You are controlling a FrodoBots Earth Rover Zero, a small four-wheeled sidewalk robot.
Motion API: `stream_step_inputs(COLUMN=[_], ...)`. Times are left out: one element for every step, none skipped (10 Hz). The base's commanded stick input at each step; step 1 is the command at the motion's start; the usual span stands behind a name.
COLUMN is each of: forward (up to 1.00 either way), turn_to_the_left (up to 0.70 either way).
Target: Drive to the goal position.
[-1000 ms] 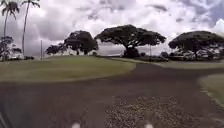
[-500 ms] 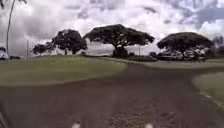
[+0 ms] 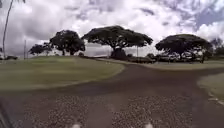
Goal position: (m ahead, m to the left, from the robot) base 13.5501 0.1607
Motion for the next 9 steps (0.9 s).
stream_step_inputs(forward=[0.70,0.70,0.70,0.70,0.70,0.70,0.70,0.70,0.70], turn_to_the_left=[0.00,0.00,0.00,0.00,0.00,0.00,0.00,0.00,0.00])
